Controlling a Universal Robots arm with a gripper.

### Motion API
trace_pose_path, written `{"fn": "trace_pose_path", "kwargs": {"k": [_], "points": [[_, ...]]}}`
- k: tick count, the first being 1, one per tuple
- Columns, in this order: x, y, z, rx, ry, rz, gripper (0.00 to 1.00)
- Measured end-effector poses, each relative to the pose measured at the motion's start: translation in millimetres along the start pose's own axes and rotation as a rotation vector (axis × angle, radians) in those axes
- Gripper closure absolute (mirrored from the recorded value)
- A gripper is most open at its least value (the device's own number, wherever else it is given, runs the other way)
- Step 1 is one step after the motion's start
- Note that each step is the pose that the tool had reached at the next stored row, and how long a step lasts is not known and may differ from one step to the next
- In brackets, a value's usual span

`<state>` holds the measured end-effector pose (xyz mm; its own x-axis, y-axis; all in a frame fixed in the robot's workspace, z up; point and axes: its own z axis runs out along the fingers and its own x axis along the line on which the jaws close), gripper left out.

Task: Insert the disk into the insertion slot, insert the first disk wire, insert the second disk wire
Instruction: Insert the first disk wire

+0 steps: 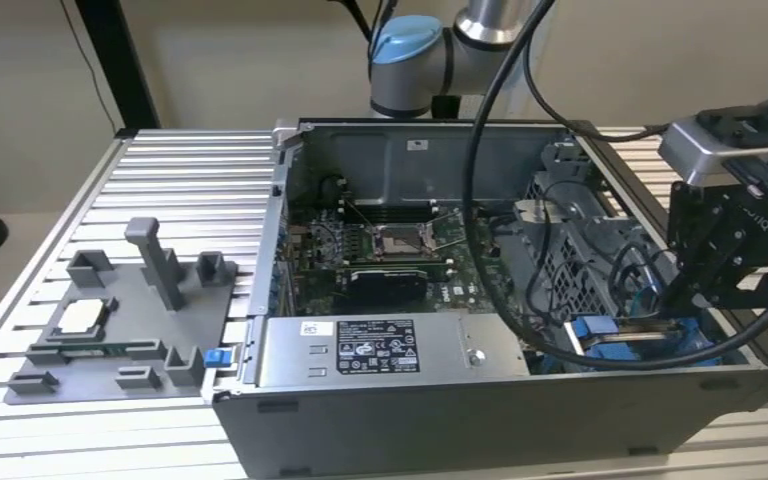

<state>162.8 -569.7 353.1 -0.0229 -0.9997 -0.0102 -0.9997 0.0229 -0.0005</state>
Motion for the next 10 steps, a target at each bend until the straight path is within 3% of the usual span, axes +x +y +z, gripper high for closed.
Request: {"fn": "trace_pose_path", "kwargs": {"k": [3,5,8,10], "points": [[-0.4,0.0,2.0,-0.0005,-0.0063,0.004,1.00],[-0.5,0.0,2.7,-0.0009,-0.0164,0.008,1.00],[0.4,-0.1,3.0,-0.0025,-0.0516,0.009,1.00],[4.3,-0.1,3.6,-0.0045,-0.0628,0.009,1.00]]}}
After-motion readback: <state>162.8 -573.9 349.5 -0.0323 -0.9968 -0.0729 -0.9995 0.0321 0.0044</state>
